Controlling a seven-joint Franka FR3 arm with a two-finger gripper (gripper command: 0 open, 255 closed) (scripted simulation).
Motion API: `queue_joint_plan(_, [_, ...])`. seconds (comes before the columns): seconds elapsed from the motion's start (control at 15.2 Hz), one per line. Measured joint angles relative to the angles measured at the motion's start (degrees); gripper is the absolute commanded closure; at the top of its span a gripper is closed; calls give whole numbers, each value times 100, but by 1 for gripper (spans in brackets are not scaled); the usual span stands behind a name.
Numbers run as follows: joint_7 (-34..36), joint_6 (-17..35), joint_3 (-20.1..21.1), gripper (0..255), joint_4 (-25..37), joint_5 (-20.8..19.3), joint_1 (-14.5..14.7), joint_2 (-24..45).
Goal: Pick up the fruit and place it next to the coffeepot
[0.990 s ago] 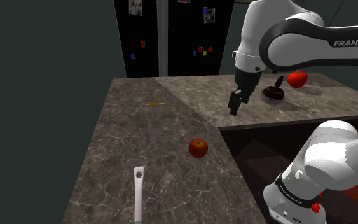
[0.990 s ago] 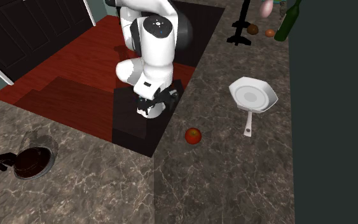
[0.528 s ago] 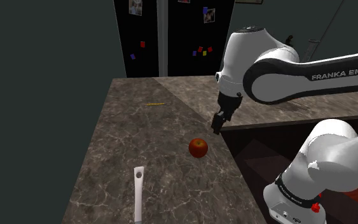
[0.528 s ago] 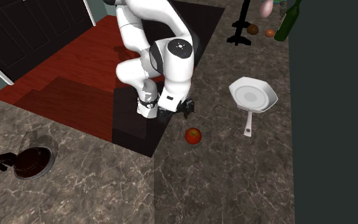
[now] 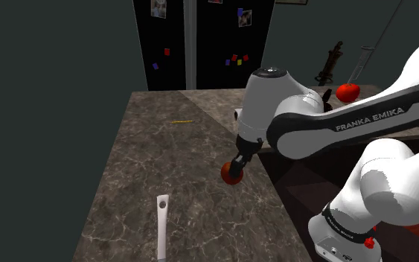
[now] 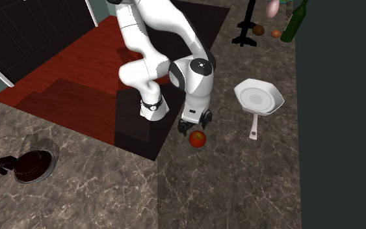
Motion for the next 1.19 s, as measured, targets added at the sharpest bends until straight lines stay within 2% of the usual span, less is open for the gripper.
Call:
queue_joint_plan(0.46, [89,763,167,0,-210,14,-26,534])
queue_joint_plan(0.86, [100,866,186,0,-231,7,-38,613])
queue_joint_plan(0.92, [100,867,186,255,-230,7,-38,614])
queue_joint_plan(1.19, [99,867,185,255,-228,6,-39,611])
